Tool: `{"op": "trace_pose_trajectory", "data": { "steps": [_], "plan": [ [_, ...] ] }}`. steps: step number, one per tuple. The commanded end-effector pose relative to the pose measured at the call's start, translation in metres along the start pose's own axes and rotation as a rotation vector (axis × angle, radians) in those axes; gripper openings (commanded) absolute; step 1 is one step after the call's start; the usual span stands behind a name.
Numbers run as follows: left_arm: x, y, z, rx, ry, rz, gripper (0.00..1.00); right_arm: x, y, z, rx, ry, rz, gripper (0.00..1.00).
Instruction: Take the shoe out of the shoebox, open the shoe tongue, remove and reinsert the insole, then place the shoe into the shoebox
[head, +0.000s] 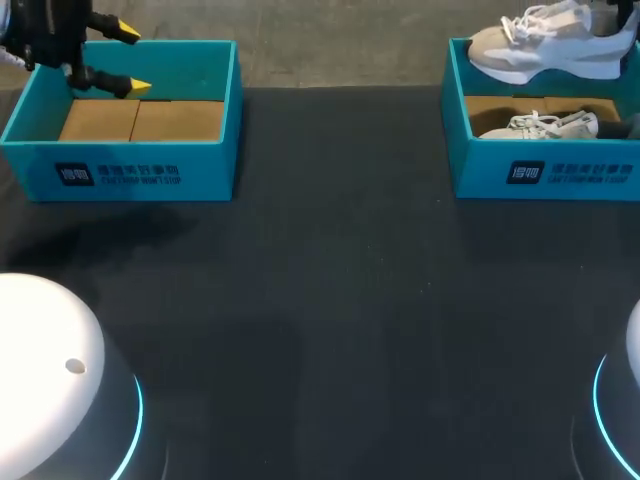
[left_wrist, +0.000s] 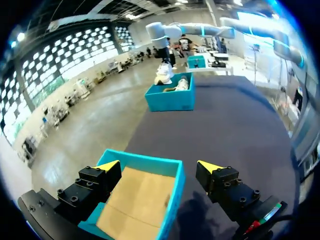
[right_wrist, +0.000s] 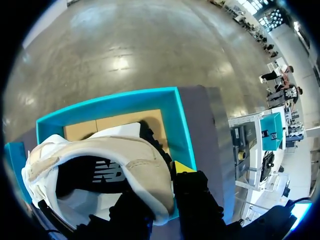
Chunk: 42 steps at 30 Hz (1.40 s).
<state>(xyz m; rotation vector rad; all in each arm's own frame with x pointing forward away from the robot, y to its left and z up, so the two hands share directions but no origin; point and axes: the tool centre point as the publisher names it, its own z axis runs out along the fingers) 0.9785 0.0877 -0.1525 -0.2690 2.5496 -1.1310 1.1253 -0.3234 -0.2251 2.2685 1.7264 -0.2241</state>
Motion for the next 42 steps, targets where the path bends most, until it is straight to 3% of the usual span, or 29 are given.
{"op": "trace_pose_trajectory", "data": {
  "steps": [1,11,23,34,41,42],
  "plan": [
    [-0.007,-0.008,-0.006,-0.070,0.013,-0.141,1.00,0.003,0.002,0.005,0.004,0.000,0.001,0.00],
    [-0.008,-0.016,-0.018,-0.254,0.151,-0.532,1.00,0.005,0.000,0.015,0.016,0.001,0.006,0.00],
    [0.001,0.001,-0.004,-0.419,0.183,-0.692,1.00,0.001,0.004,0.039,0.016,0.011,0.026,0.00],
    [0.001,0.001,-0.004,-0.419,0.183,-0.692,1.00,-0.012,0.009,0.043,0.023,0.020,0.044,0.00],
    [0.001,0.000,-0.004,-0.419,0.186,-0.703,1.00,-0.010,0.013,0.046,0.027,0.013,0.048,0.00],
    [0.002,-0.001,-0.002,-0.468,0.122,-0.697,1.00,-0.009,0.014,0.046,0.025,0.008,0.046,0.00]
  ]
}}
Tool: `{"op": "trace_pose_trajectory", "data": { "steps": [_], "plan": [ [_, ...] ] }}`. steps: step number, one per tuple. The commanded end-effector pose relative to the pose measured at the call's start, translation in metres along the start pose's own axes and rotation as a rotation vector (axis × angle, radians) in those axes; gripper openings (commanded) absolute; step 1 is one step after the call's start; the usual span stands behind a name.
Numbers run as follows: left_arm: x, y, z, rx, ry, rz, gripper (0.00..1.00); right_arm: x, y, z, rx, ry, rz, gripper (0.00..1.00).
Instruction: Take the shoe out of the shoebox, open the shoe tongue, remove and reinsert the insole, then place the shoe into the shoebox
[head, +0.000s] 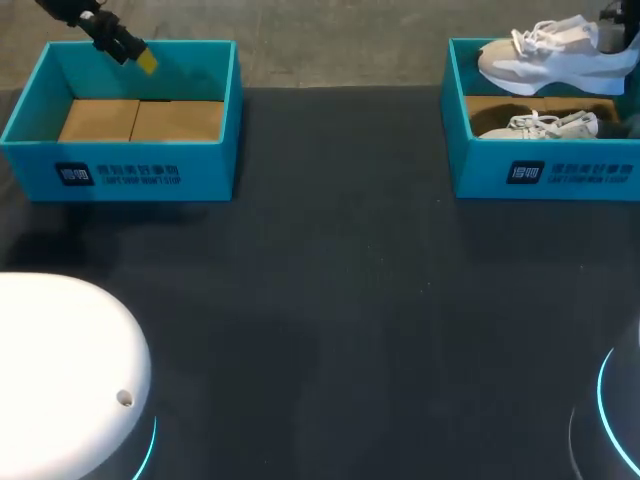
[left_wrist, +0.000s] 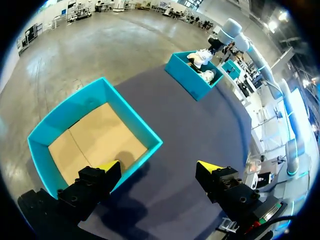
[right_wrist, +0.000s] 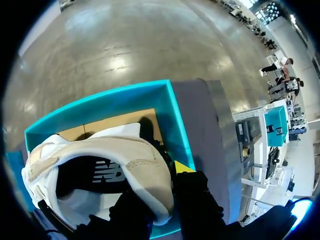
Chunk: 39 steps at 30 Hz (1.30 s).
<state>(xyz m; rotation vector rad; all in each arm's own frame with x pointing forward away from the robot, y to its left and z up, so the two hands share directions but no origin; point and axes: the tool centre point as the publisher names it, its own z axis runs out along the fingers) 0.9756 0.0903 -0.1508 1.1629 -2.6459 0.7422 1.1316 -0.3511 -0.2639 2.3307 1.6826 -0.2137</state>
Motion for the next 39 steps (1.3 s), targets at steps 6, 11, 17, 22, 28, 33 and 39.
{"op": "trace_pose_trajectory", "data": {
  "steps": [6,11,17,22,28,33,39],
  "plan": [
    [0.002,0.000,0.004,-0.086,-0.253,-0.107,1.00,0.007,0.007,0.003,0.002,-0.025,-0.003,0.00],
    [0.003,0.004,0.005,-0.082,-0.332,-0.153,1.00,0.010,0.006,0.011,0.008,-0.047,-0.002,0.00],
    [-0.002,0.009,0.006,-0.082,-0.348,-0.209,1.00,0.012,0.007,0.020,0.018,-0.076,0.002,0.00],
    [-0.002,0.014,0.008,-0.094,-0.385,-0.263,1.00,0.012,0.007,0.026,0.023,-0.090,0.007,0.00],
    [-0.003,0.019,0.008,-0.108,-0.412,-0.349,1.00,0.012,0.007,0.035,0.037,-0.098,0.014,0.00],
    [-0.003,0.022,0.008,-0.127,-0.424,-0.425,1.00,0.012,0.006,0.039,0.046,-0.102,0.013,0.00],
    [-0.004,0.027,0.008,-0.150,-0.408,-0.496,1.00,0.013,0.005,0.042,0.054,-0.099,0.008,0.00]
  ]
}}
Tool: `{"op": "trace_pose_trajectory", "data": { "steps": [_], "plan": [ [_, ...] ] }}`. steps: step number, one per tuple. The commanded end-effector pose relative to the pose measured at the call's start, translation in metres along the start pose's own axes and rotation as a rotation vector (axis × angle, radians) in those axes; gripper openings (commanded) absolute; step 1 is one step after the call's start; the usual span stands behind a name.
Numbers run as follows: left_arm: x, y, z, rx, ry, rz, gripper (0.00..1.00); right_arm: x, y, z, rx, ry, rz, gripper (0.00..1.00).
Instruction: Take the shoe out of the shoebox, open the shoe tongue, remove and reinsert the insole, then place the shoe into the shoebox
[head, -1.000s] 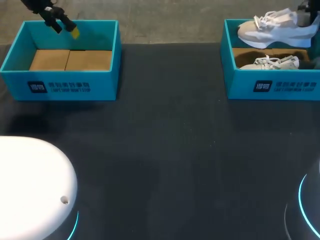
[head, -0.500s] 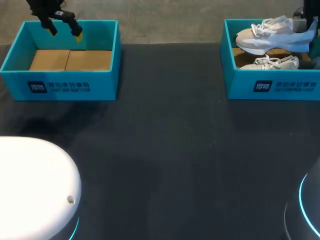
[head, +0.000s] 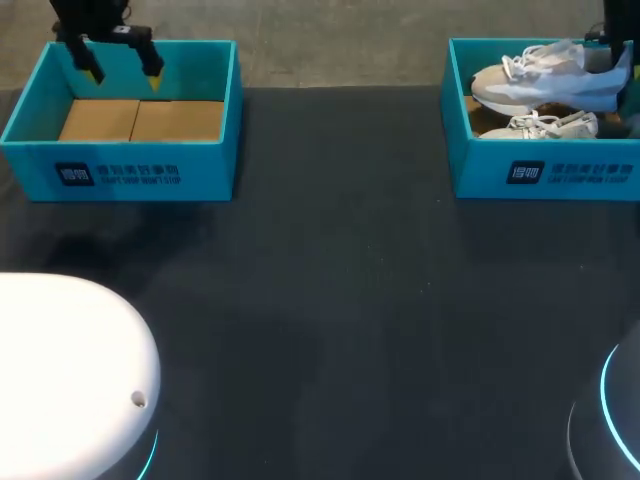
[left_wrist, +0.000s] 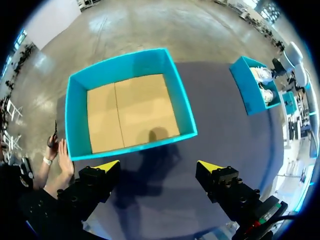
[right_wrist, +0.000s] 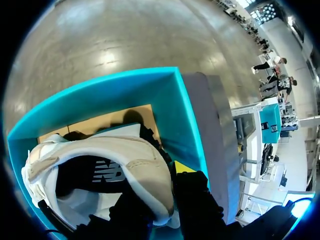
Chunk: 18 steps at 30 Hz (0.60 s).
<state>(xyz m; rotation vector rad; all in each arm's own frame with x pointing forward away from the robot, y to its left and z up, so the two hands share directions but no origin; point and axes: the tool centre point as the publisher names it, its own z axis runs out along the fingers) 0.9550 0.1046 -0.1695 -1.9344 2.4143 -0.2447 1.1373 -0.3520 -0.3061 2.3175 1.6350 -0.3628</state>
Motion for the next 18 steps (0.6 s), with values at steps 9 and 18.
{"op": "trace_pose_trajectory", "data": {
  "steps": [9,18],
  "plan": [
    [-0.001,0.001,0.001,-0.055,0.028,-0.103,1.00,0.004,0.004,0.013,0.016,-0.011,0.008,0.00],
    [-0.003,-0.003,0.010,-0.116,0.035,-0.180,1.00,0.003,0.005,0.025,0.027,-0.022,0.019,0.00]
  ]
}}
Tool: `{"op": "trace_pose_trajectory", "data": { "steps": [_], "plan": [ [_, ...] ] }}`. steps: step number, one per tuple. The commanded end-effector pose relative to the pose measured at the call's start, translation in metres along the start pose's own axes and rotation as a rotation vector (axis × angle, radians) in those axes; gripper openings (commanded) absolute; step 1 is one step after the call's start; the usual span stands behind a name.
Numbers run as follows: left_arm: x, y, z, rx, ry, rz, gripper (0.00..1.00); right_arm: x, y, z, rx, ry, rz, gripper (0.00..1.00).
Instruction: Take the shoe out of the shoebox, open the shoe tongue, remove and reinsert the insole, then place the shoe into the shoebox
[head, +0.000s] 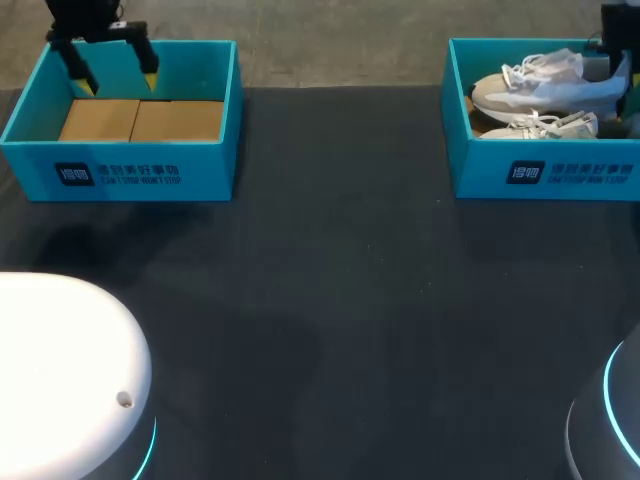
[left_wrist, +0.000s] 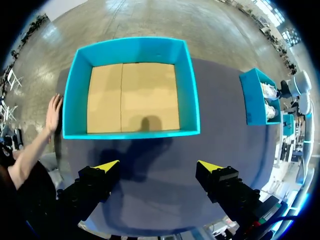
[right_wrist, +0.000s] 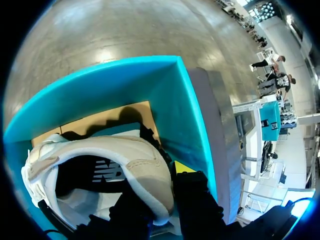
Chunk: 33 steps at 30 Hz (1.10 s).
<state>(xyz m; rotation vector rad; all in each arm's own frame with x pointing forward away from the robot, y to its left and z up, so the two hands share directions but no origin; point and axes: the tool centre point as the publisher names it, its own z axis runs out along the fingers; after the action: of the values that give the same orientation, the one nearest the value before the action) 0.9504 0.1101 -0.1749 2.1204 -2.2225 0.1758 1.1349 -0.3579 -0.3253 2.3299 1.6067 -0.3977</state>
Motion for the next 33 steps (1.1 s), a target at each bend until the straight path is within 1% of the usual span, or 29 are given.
{"op": "trace_pose_trajectory", "data": {
  "steps": [1,7,17,33],
  "plan": [
    [0.003,-0.010,0.007,-0.029,-0.016,-0.011,1.00,0.003,0.008,0.006,0.012,-0.001,0.003,0.00],
    [0.007,-0.015,0.013,-0.040,-0.036,-0.018,1.00,0.002,0.010,0.012,0.024,0.000,0.014,0.00],
    [0.011,-0.019,0.017,-0.033,-0.053,-0.038,1.00,0.005,0.010,0.026,0.047,-0.012,0.015,0.00],
    [0.013,-0.021,0.022,-0.036,-0.059,-0.061,1.00,0.007,0.010,0.041,0.072,-0.008,0.017,0.00]
  ]
}}
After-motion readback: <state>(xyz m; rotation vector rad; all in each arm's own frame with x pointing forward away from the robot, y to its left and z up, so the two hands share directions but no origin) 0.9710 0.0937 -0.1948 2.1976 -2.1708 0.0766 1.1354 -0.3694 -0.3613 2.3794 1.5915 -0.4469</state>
